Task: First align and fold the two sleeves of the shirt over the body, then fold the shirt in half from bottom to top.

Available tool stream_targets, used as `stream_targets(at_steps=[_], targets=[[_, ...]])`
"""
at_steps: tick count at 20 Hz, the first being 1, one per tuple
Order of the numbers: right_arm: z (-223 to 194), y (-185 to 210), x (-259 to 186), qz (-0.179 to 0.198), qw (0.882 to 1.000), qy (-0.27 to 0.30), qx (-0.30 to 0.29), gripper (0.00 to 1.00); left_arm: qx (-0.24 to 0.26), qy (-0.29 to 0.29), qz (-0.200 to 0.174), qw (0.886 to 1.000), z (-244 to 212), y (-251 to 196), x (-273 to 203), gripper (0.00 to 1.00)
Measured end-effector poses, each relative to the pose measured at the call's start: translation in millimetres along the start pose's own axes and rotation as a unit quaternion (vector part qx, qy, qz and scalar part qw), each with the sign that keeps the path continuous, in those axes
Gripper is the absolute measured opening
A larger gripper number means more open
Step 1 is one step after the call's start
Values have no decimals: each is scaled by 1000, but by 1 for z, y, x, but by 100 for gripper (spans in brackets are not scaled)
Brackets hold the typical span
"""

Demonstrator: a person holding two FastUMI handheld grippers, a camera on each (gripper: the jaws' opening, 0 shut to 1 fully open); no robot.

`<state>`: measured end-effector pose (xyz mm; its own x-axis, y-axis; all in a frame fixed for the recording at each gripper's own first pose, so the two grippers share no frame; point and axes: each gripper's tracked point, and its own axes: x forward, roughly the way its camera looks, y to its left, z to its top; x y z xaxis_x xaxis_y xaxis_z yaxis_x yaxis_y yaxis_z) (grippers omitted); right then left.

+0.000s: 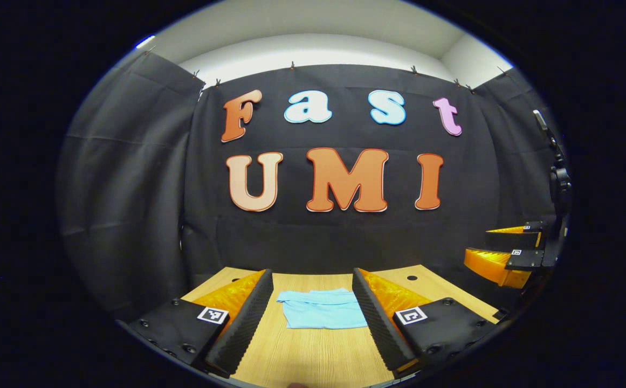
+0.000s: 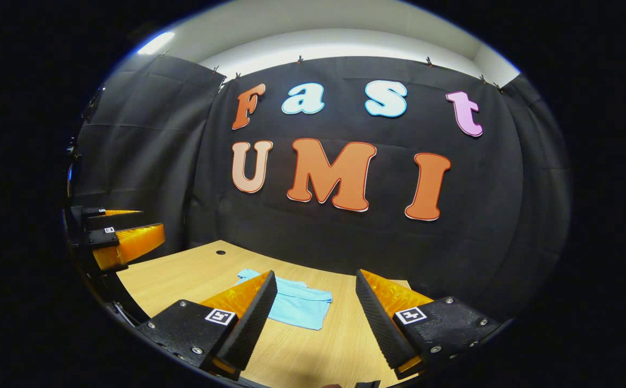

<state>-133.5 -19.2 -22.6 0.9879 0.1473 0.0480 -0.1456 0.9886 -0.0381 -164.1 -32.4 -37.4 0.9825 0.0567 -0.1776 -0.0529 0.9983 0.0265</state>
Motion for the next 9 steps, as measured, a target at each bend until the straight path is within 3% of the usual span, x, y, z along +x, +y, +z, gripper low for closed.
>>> stream_targets(at_steps=[9], targets=[[18, 19, -1, -33, 999, -15, 7, 92, -14, -48, -38, 998, 34, -7, 2, 97]])
